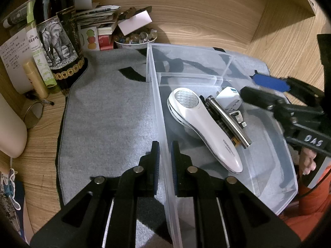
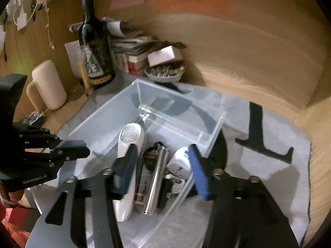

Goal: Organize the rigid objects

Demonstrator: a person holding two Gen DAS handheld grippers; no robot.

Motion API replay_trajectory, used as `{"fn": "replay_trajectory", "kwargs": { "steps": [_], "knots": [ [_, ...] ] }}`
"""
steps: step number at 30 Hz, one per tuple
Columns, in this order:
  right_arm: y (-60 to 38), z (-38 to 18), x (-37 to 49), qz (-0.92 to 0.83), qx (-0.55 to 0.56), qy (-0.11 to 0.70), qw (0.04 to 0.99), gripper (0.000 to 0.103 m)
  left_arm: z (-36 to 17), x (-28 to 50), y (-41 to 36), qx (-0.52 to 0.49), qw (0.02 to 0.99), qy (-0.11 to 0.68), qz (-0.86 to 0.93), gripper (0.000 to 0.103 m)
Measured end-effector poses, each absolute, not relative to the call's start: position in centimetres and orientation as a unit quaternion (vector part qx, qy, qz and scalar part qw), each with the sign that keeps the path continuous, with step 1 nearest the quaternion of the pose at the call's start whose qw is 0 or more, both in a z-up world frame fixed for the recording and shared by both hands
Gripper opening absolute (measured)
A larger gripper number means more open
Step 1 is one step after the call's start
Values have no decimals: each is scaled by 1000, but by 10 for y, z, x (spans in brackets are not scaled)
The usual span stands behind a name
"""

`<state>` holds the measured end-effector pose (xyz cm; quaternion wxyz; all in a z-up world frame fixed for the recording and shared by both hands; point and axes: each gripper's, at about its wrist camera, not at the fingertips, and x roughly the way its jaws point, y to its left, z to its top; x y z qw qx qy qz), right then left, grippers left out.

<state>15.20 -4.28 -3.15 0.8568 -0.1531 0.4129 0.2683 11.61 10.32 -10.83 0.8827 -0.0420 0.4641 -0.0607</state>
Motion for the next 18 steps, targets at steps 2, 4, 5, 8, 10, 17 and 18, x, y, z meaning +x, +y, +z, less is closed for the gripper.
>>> {"fn": "replay_trajectory", "kwargs": {
  "steps": [2, 4, 5, 8, 10, 17, 18],
  "knots": [
    [-49, -25, 152, 262, -147, 402, 865, 58, -108, 116, 103, -42, 883, 464, -61, 11],
    [-55, -20, 153, 255, -143, 397, 870, 58, -108, 116, 103, -42, 883, 464, -61, 11],
    [-60, -16, 154, 249, -140, 393, 874, 58, -108, 116, 103, -42, 883, 464, -61, 11],
    [-74, -8, 156, 229, -135, 386, 883, 59, -108, 116, 103, -43, 883, 464, -61, 11],
    [-83, -5, 159, 214, -134, 384, 888, 60, -108, 116, 103, -42, 883, 464, -60, 11],
    [-123, -10, 175, 154, -120, 403, 894, 60, -108, 116, 103, -43, 883, 464, -60, 11],
    [-127, -12, 176, 151, -120, 407, 893, 60, -108, 116, 103, -43, 883, 464, -60, 11]
  ]
}}
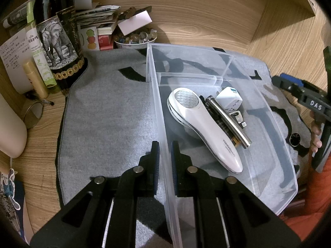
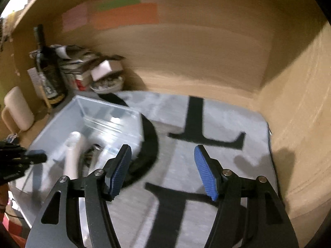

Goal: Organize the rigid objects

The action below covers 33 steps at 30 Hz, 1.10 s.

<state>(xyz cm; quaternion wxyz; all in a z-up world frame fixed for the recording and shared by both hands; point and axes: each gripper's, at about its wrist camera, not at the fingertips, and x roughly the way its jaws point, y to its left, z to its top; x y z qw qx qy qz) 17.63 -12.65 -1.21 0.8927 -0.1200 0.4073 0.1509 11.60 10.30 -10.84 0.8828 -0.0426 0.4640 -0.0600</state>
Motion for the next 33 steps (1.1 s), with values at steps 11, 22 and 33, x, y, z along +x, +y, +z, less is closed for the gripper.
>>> {"fn": "replay_trajectory", "kwargs": {
  "steps": [11, 22, 33],
  "knots": [
    [-146, -47, 185, 148, -98, 469, 865, 60, -111, 117, 105, -45, 882, 465, -60, 11],
    [-110, -69, 204, 188, -134, 488, 842, 54, -112, 116, 107, -45, 882, 464, -65, 11],
    [-104, -79, 210, 204, -140, 506, 826, 54, -111, 115, 111, -48, 882, 464, -63, 12]
  ]
}}
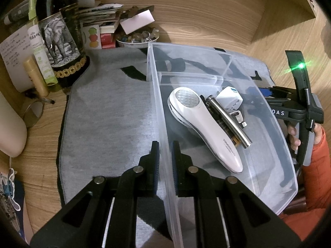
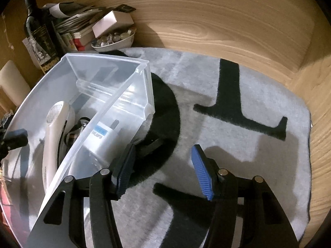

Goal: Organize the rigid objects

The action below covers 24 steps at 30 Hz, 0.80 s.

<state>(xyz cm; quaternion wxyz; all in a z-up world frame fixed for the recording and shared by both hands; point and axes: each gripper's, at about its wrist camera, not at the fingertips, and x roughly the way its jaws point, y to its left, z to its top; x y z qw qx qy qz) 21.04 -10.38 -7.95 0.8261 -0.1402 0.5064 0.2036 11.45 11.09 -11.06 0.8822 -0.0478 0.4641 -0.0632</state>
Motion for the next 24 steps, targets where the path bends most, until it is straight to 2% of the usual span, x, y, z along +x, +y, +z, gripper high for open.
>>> {"fn": "replay_trajectory", "kwargs": {
  "steps": [13, 16, 18, 20, 24],
  "knots": [
    [-94, -89, 216, 218, -139, 522, 813, 48, -111, 109, 121, -52, 883, 463, -52, 12],
    [-97, -93, 219, 222, -125, 531, 808, 44, -111, 108, 121, -53, 883, 463, -53, 12],
    [-94, -94, 219, 225, -127, 531, 807, 33, -111, 107, 121, -54, 883, 463, -53, 12],
    [-89, -93, 215, 224, -140, 526, 808, 27, -111, 107, 121, -53, 883, 463, -54, 12],
    [-85, -93, 213, 219, -155, 521, 810, 25, -110, 108, 121, -52, 885, 460, -55, 12]
  ]
}}
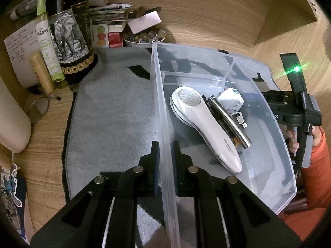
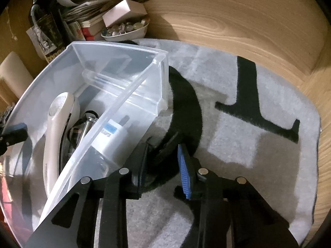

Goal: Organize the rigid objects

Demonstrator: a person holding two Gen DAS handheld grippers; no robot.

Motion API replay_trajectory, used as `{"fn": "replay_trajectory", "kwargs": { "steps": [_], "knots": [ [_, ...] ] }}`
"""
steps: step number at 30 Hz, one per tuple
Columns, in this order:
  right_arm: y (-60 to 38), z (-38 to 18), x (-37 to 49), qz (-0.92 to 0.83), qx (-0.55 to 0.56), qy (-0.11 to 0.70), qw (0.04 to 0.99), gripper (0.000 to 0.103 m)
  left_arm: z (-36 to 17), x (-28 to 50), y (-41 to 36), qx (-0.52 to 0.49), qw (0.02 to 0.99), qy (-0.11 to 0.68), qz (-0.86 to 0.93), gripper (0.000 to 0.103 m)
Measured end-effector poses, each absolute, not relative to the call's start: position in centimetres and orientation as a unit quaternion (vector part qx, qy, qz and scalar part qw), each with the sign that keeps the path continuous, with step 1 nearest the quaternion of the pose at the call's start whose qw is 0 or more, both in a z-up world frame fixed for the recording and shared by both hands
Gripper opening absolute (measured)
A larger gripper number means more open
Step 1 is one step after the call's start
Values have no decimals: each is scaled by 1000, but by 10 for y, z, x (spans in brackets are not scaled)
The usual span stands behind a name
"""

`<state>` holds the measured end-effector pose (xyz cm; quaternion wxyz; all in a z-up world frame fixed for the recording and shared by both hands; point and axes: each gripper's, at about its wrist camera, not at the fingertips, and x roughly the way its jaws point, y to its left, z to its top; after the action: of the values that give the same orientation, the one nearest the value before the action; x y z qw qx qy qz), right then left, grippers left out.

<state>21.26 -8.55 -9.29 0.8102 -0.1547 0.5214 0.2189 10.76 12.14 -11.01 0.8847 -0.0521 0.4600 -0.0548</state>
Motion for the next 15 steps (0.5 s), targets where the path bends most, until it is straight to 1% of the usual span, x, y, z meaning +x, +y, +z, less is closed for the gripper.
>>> {"fn": "replay_trajectory", "kwargs": {
  "steps": [4, 6, 15],
  "knots": [
    [-91, -91, 214, 212, -145, 523, 813, 24, -108, 103, 120, -50, 886, 458, -57, 12],
    [-92, -89, 214, 208, -143, 521, 816, 21, -108, 102, 118, -48, 886, 456, -59, 12],
    [-103, -63, 203, 191, -139, 488, 840, 21, -107, 101, 114, -38, 889, 452, -58, 11]
  ]
}}
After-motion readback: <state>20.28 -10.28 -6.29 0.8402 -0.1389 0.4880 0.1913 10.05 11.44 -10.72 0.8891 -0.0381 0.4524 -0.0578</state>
